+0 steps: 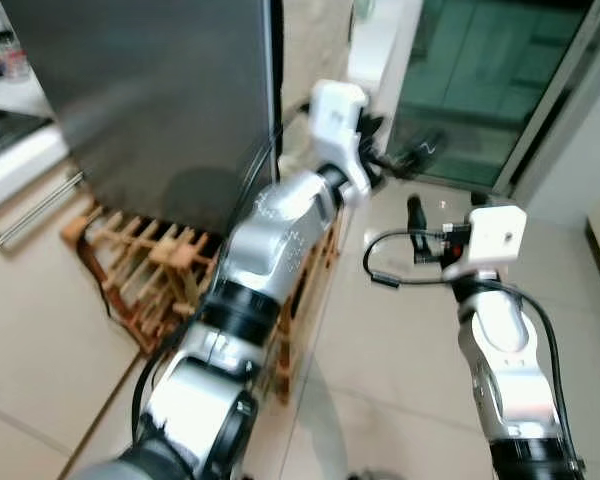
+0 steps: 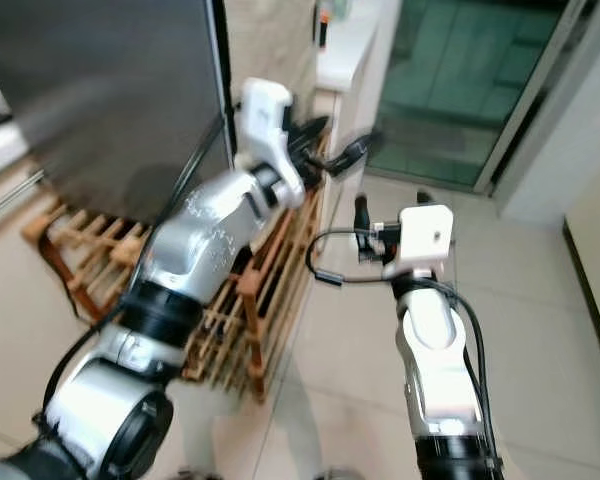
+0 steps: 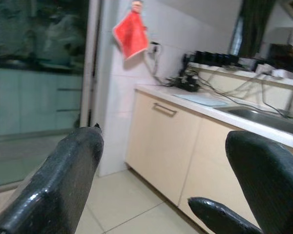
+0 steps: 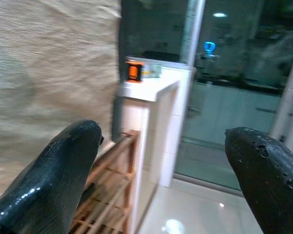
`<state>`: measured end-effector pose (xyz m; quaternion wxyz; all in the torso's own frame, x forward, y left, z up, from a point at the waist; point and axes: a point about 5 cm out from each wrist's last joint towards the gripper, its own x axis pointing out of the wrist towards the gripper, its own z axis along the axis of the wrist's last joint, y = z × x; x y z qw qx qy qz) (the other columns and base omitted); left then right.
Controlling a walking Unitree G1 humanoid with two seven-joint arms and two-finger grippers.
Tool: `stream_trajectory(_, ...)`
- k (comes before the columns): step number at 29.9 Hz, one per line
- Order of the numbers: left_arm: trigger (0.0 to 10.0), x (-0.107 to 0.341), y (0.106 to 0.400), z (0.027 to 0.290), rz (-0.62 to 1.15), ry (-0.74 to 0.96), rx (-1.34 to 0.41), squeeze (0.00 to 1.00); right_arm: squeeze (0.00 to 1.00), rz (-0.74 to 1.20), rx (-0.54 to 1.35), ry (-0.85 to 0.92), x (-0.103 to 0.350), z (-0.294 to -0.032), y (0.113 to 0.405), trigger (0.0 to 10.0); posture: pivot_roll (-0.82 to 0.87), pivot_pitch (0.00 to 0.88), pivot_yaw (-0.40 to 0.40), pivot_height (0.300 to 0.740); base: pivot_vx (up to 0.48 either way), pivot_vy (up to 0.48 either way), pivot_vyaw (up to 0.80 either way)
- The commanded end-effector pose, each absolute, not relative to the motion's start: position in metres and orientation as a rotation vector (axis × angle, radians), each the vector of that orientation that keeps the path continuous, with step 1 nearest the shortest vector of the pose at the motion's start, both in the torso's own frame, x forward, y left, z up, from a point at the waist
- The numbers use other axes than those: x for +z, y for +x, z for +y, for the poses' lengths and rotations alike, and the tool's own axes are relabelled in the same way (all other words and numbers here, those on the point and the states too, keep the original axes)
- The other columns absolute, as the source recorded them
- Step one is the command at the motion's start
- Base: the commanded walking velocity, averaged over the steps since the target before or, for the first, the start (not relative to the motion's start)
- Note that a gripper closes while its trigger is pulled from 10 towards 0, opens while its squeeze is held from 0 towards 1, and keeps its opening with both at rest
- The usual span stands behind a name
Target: Restocking fridge
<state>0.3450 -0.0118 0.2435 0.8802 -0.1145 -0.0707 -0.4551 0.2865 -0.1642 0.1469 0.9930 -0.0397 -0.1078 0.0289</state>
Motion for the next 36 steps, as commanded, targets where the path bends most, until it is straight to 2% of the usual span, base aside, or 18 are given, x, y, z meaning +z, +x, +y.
stream_trajectory(1,10.0,0.252,0.344,-0.019,-0.193,-0.230,-0.953,0.00,0.00,-0.253,0.021,-0.097,0.154,-0.171,0.287,10.0,-0.27,0.000,0.038,0.740,0.000,0.000,0.00)
stream_trajectory(3,10.0,0.250,0.354,0.012,-0.237,-0.224,-0.805,0.00,0.00,-0.267,-0.010,-0.085,0.158,-0.177,0.286,10.0,-0.27,0.000,0.045,0.740,0.000,0.000,0.00)
stream_trajectory(4,10.0,0.250,0.354,0.012,-0.237,-0.224,-0.805,0.00,0.00,-0.267,-0.010,-0.085,0.158,-0.177,0.286,10.0,-0.27,0.000,0.045,0.740,0.000,0.000,0.00)
stream_trajectory(6,10.0,0.247,0.356,0.036,-0.270,-0.231,-0.718,0.00,0.00,-0.274,-0.007,-0.087,0.161,-0.176,0.285,10.0,-0.26,0.000,0.039,0.740,0.000,0.000,0.00)
stream_trajectory(7,10.0,0.243,0.356,0.063,-0.307,-0.216,-0.606,0.00,0.00,-0.274,-0.003,-0.089,0.161,-0.176,0.284,10.0,-0.25,0.000,0.035,0.740,0.000,0.000,0.00)
stream_trajectory(10,10.0,0.234,0.353,0.103,-0.330,-0.220,-0.424,0.00,0.00,-0.270,0.002,-0.091,0.159,-0.177,0.283,10.0,-0.22,0.000,0.025,0.740,0.000,0.000,0.00)
stream_trajectory(13,10.0,0.205,0.338,0.150,-0.282,-0.212,-0.210,0.00,0.00,-0.254,0.016,-0.086,0.154,-0.175,0.282,10.0,-0.19,0.000,0.010,0.740,0.000,0.000,0.00)
stream_trajectory(18,10.0,0.185,0.308,0.170,-0.235,-0.214,-0.144,0.00,0.00,-0.244,0.042,-0.095,0.151,-0.172,0.282,10.0,-0.17,0.006,-0.002,0.740,0.000,0.000,0.00)
stream_trajectory(24,10.0,0.194,0.300,0.165,-0.274,-0.136,-0.179,0.00,0.00,-0.246,0.058,-0.094,0.154,-0.168,0.286,10.0,-0.15,0.008,-0.006,0.740,0.000,0.000,0.00)
stream_trajectory(26,10.0,0.191,0.293,0.172,-0.268,-0.098,-0.176,0.00,0.00,-0.254,0.063,-0.093,0.157,-0.168,0.286,10.0,-0.15,0.009,-0.005,0.740,0.000,0.000,0.00)
stream_trajectory(28,10.0,0.175,0.267,0.192,-0.225,-0.073,-0.150,0.00,0.00,-0.266,0.040,-0.076,0.159,-0.175,0.273,10.0,-0.15,0.024,-0.013,0.740,0.000,0.000,0.00)
stream_trajectory(29,10.0,0.175,0.267,0.192,-0.225,-0.073,-0.150,0.00,0.00,-0.266,0.040,-0.076,0.159,-0.175,0.273,10.0,-0.15,0.024,-0.013,0.740,0.000,0.000,0.00)
stream_trajectory(30,10.0,0.164,0.240,0.205,-0.182,-0.060,-0.113,0.00,0.00,-0.268,0.021,-0.071,0.157,-0.183,0.255,10.0,-0.14,0.040,-0.024,0.740,0.000,0.000,0.00)
stream_trajectory(31,10.0,0.161,0.231,0.207,-0.169,-0.055,-0.098,0.00,0.00,-0.265,0.017,-0.075,0.156,-0.185,0.249,10.0,-0.14,0.040,-0.024,0.740,0.000,0.000,0.00)
stream_trajectory(33,10.0,0.162,0.216,0.209,-0.171,0.107,-0.005,0.00,0.00,-0.230,0.025,-0.136,0.147,-0.191,0.234,10.0,-0.14,0.049,-0.032,0.740,0.000,0.000,0.00)
stream_trajectory(34,10.0,0.165,0.214,0.206,-0.193,0.190,-0.017,0.00,0.00,-0.210,0.034,-0.143,0.145,-0.192,0.230,10.0,-0.14,0.062,-0.036,0.740,0.000,0.000,0.00)
stream_trajectory(35,10.0,0.165,0.214,0.206,-0.193,0.190,-0.017,0.00,0.00,-0.210,0.034,-0.143,0.145,-0.192,0.230,10.0,-0.14,0.062,-0.036,0.740,0.000,0.000,0.00)
stream_trajectory(36,10.0,0.165,0.220,0.196,-0.188,0.144,-0.055,1.00,0.00,-0.200,0.038,-0.140,0.144,-0.191,0.231,10.0,-0.15,0.067,-0.036,0.740,0.000,0.000,0.00)
